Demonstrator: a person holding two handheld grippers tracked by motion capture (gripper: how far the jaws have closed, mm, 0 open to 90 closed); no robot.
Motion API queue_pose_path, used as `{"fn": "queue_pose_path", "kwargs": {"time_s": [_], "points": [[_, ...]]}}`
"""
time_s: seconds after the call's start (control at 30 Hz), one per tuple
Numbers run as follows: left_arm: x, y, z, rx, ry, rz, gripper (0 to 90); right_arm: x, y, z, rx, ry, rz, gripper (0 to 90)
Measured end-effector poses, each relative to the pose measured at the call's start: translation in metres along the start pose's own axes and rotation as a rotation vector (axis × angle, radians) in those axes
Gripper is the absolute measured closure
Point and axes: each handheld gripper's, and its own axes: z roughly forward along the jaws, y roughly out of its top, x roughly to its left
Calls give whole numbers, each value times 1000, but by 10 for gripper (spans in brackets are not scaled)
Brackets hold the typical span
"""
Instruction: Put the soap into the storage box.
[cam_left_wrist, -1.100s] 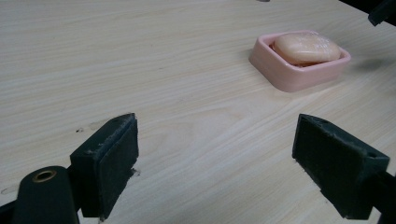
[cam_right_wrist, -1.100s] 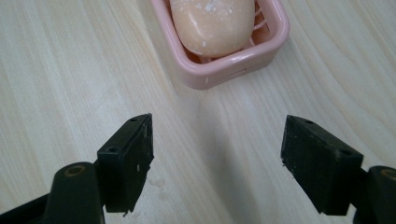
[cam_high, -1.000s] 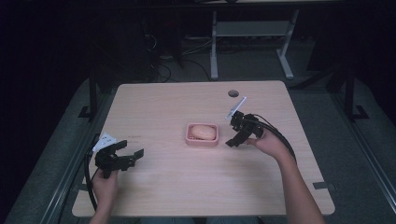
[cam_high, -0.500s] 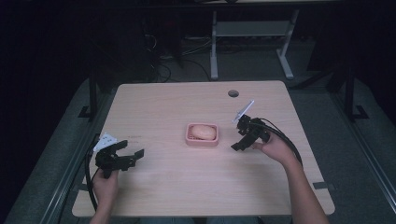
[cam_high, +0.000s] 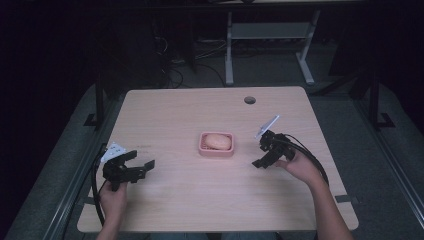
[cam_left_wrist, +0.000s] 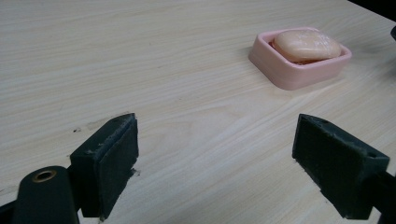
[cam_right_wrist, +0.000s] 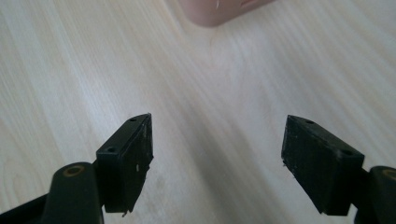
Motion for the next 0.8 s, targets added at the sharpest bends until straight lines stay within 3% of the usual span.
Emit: {"fn": "queue_pose_path", "kwargs": {"time_s": [0.33, 0.8], "points": [[0, 0, 1, 4, 3, 1, 142, 3, -16, -1, -4, -6, 21, 244], [-2, 0, 2, 10, -3, 7, 142, 8, -41, -10, -57, -6, 62, 246]]}}
